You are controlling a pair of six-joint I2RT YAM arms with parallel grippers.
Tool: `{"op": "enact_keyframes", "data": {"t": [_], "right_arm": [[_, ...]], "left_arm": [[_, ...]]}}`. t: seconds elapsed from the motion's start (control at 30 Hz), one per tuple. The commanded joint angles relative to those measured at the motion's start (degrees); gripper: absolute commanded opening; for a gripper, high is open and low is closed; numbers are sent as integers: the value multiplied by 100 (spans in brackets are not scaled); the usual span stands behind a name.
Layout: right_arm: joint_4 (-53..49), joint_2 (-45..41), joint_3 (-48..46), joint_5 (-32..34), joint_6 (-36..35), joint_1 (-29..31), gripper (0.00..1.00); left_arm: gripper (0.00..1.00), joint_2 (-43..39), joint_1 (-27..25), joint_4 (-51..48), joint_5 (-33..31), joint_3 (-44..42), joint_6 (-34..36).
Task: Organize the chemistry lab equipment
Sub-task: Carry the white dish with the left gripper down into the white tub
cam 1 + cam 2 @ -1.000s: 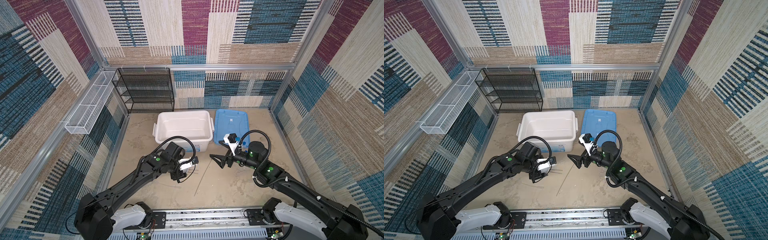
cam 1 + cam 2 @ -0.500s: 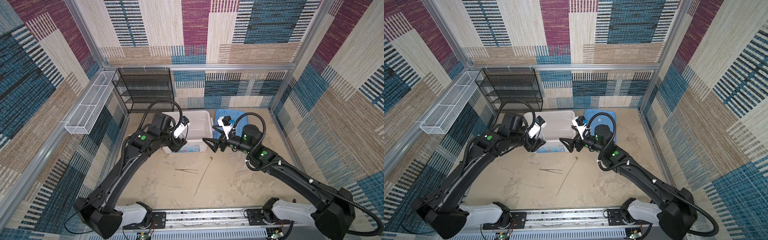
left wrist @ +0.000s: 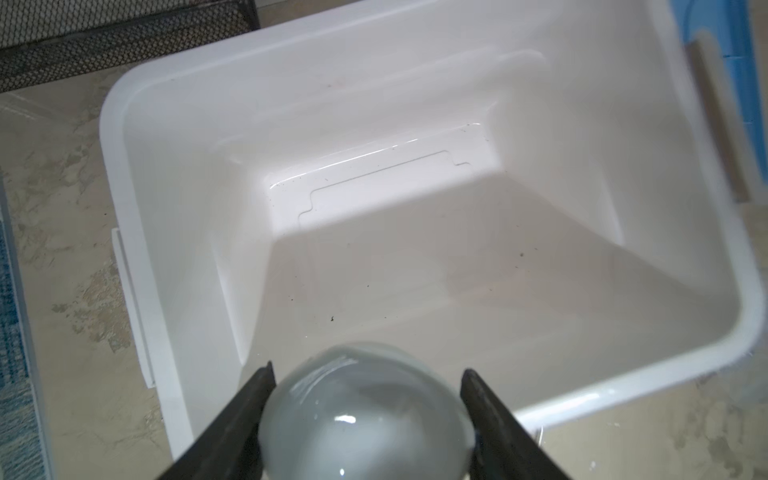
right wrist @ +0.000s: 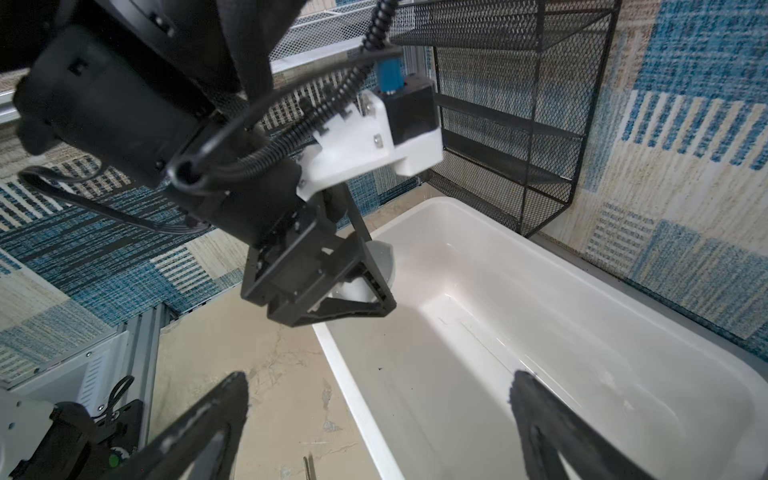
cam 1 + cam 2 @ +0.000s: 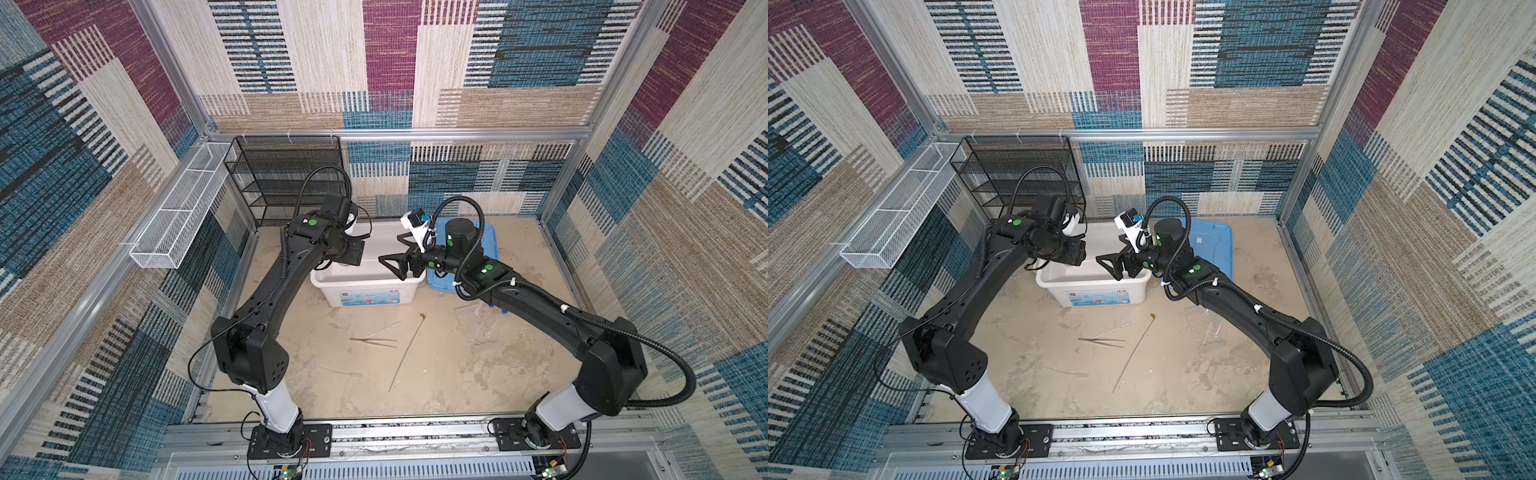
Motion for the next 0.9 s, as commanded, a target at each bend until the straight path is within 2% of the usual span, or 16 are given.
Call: {"op": "enact_keyframes", "data": {"t": [0.0, 0.17, 0.37, 0.87], "right_arm": [[-272, 327, 321, 76, -213, -8, 99], [-387, 674, 572, 123, -435, -12, 99], [-195, 593, 389, 305, -553, -11, 99], [-41, 726, 226, 313, -676, -11, 99]], "left_arm": [[24, 380, 68, -425, -341, 221, -398], [24, 984, 162, -424, -285, 403, -347], [24, 1423, 197, -341, -209, 291, -402], [26, 1759, 206, 547, -137, -615, -645]]}}
